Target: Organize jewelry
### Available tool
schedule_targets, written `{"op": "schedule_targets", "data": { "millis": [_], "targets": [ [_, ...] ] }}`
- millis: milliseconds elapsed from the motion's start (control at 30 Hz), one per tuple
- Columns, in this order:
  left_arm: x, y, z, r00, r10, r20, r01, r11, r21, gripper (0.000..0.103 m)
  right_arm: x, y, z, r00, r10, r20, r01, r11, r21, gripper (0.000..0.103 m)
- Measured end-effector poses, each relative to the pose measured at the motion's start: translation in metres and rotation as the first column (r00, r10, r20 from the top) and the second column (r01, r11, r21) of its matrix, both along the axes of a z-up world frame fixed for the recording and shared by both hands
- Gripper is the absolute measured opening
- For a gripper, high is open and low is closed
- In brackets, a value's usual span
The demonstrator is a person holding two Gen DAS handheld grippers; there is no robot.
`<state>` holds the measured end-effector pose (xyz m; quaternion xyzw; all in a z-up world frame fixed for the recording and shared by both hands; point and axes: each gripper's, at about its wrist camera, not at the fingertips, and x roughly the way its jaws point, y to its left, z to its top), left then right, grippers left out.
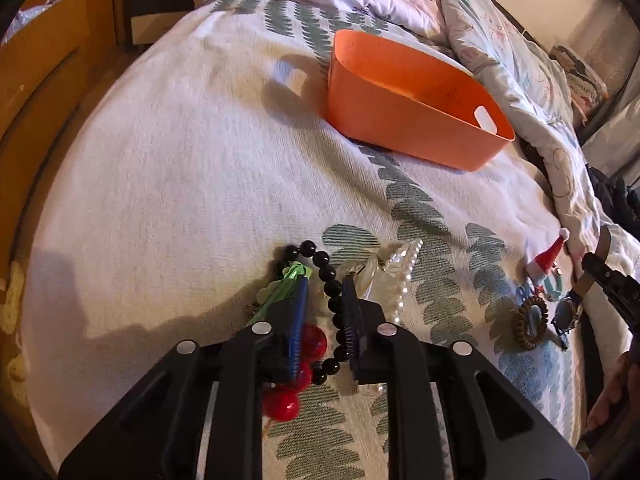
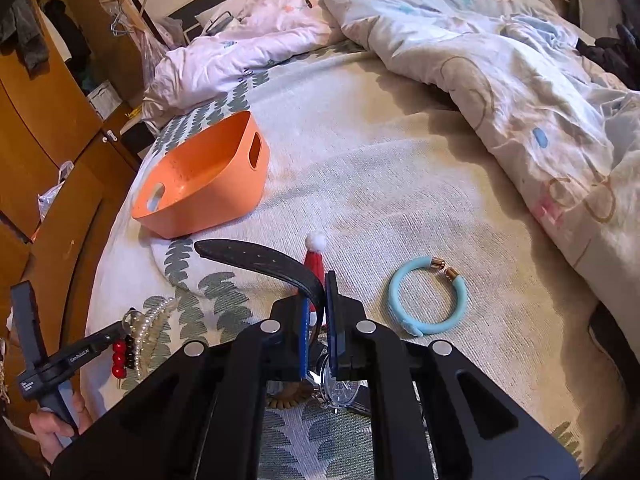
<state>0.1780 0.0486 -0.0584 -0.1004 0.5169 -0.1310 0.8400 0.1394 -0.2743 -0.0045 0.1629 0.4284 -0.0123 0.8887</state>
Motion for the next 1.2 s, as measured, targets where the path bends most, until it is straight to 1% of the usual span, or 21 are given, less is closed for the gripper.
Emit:
{"op": "schedule_targets", "data": {
  "millis": [33, 67, 100, 133, 167, 233, 300, 433, 500, 600, 633, 700, 733, 767, 833, 867, 900, 1000, 1033, 1133, 1200],
  "targets": [
    [0.001, 0.0, 0.0, 1.0, -0.005, -0.002, 0.005, 1.0, -0.008, 0.024, 0.0, 0.0, 0.0, 1.0, 0.001, 0.0, -0.001, 1.0, 0.002, 0.008],
    [0.001, 0.0, 0.001, 1.0, -0.007, -0.003, 0.007, 1.0, -0.028, 0.036, 0.0, 0.0, 0.0, 1.0, 0.001, 0.001, -0.001, 1.0, 0.001, 0.008],
    [0.001, 0.001, 0.003, 1.0, -0.007, 0.004, 0.007, 0.998, -0.055, 0.042, 0.0, 0.001, 0.0, 1.0, 0.0, 0.001, 0.0, 1.0, -0.001, 0.008],
    [0.0, 0.001, 0.005, 1.0, -0.005, 0.013, 0.006, 0.998, -0.062, 0.059, 0.0, 0.001, 0.0, 1.0, 0.0, 0.0, 0.0, 1.0, -0.001, 0.008],
    [0.0, 0.0, 0.006, 1.0, 0.0, 0.024, 0.001, 0.999, -0.044, 0.069, 0.0, 0.001, 0.0, 1.0, 0.002, -0.002, -0.002, 1.0, 0.0, 0.008],
    [-0.002, -0.003, 0.008, 0.999, 0.006, 0.054, -0.007, 1.0, 0.013, 0.069, 0.0, 0.002, 0.001, 1.0, 0.001, -0.002, -0.001, 1.0, -0.003, 0.008],
    [0.001, -0.002, 0.004, 0.999, 0.017, 0.05, -0.019, 0.999, 0.042, 0.069, 0.0, 0.001, 0.001, 1.0, 0.003, -0.003, -0.003, 1.0, 0.002, 0.008],
    [0.009, 0.007, -0.002, 0.998, 0.049, 0.036, -0.051, 0.998, 0.042, 0.069, 0.0, 0.001, 0.0, 1.0, 0.002, -0.001, -0.002, 1.0, -0.001, 0.008],
    [0.013, 0.011, -0.005, 0.998, 0.06, 0.022, -0.061, 0.998, 0.024, 0.068, 0.0, 0.002, 0.0, 1.0, 0.002, 0.0, -0.002, 1.0, -0.003, 0.008],
    [0.018, 0.012, -0.008, 0.997, 0.074, 0.012, -0.074, 0.997, 0.028, 0.063, 0.0, 0.002, 0.0, 1.0, 0.002, -0.003, -0.002, 1.0, -0.003, 0.008],
    [0.018, 0.011, -0.008, 0.997, 0.075, 0.012, -0.076, 0.997, 0.035, 0.059, 0.0, 0.001, 0.001, 1.0, 0.004, -0.003, -0.004, 1.0, -0.002, 0.008],
    [0.018, 0.007, -0.008, 0.997, 0.078, 0.01, -0.078, 0.995, 0.07, 0.054, 0.0, 0.001, 0.001, 1.0, 0.004, -0.003, -0.004, 1.0, -0.003, 0.008],
    [0.018, 0.005, -0.008, 0.997, 0.079, 0.012, -0.08, 0.993, 0.089, 0.05, 0.0, 0.001, 0.0, 1.0, 0.006, -0.004, -0.006, 1.0, -0.002, 0.008],
    [0.017, 0.005, -0.009, 0.997, 0.082, 0.012, -0.083, 0.991, 0.104, 0.043, 0.0, 0.002, 0.0, 1.0, 0.006, -0.003, -0.006, 1.0, -0.002, 0.008],
    [0.016, 0.004, -0.009, 0.997, 0.073, 0.014, -0.074, 0.989, 0.125, 0.04, -0.001, 0.002, 0.0, 1.0, 0.008, -0.004, -0.008, 1.0, -0.003, 0.008],
    [0.016, 0.003, -0.009, 0.998, 0.069, 0.015, -0.07, 0.987, 0.143, 0.034, -0.001, 0.001, 0.001, 1.0, 0.008, -0.003, -0.008, 1.0, -0.003, 0.008],
    [0.015, 0.001, -0.009, 0.998, 0.067, 0.019, -0.07, 0.982, 0.177, 0.03, -0.001, 0.002, 0.001, 1.0, 0.008, -0.001, -0.008, 1.0, -0.005, 0.008],
    [0.012, -0.008, -0.011, 0.998, 0.043, 0.04, -0.052, 0.964, 0.26, 0.029, -0.002, 0.002, 0.003, 1.0, 0.012, 0.005, -0.012, 1.0, -0.001, 0.008],
    [0.011, -0.01, -0.011, 0.998, 0.038, 0.044, -0.049, 0.96, 0.276, 0.029, -0.001, 0.003, 0.004, 1.0, 0.011, 0.008, -0.011, 1.0, -0.003, 0.008],
    [0.011, -0.011, -0.012, 0.999, 0.028, 0.046, -0.04, 0.954, 0.296, 0.029, 0.0, 0.004, 0.003, 1.0, 0.011, 0.007, -0.011, 1.0, -0.004, 0.008],
    [0.012, -0.009, -0.013, 0.999, 0.024, 0.043, -0.036, 0.957, 0.289, 0.029, 0.0, 0.005, 0.003, 1.0, 0.009, 0.002, -0.009, 1.0, -0.007, 0.007]
  ]
}}
